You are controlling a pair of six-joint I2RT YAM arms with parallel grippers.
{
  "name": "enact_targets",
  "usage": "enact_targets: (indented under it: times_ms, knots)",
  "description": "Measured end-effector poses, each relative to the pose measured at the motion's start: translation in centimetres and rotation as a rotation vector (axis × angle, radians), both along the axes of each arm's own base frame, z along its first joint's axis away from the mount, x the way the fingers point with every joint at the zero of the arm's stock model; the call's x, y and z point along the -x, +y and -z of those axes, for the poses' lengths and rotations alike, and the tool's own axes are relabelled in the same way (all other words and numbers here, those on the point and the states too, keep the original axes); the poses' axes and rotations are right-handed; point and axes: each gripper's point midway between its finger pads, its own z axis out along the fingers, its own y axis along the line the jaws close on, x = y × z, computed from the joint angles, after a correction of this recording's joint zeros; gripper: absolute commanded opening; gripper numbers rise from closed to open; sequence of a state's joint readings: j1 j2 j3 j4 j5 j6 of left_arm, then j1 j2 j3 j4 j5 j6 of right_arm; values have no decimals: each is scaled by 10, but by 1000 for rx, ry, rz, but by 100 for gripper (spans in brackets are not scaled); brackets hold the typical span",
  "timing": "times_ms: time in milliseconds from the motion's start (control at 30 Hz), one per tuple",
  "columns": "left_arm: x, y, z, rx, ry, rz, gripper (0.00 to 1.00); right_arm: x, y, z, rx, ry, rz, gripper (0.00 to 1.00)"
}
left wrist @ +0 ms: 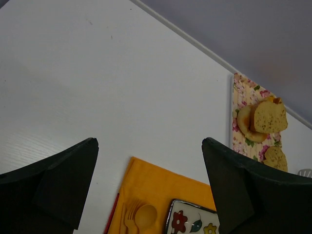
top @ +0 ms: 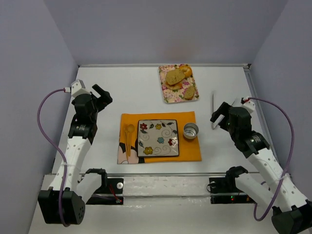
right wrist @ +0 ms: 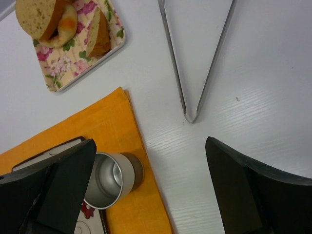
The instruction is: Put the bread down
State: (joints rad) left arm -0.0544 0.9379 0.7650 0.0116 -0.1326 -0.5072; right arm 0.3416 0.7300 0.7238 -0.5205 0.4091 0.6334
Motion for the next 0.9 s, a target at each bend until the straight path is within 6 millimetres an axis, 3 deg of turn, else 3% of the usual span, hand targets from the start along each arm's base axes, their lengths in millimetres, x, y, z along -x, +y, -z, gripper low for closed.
enact_targets:
  times_ms: [267,433,533,733,900]
  knots:
    - [0,0,0,0,0,0,99,-8,-14,-3,28,-5,96,100]
    - [0,0,0,0,0,0,99,-23,-11,9,85,98,105,100]
    - [0,0,0,0,0,0,99,-36,-5,29,125,209,90,100]
    - [0,0,0,-1,-1,-1,99,-51,4,91,207,461,60,100]
    - [0,0,0,0,-3,0,99,-53,-13,124,223,590,93,100]
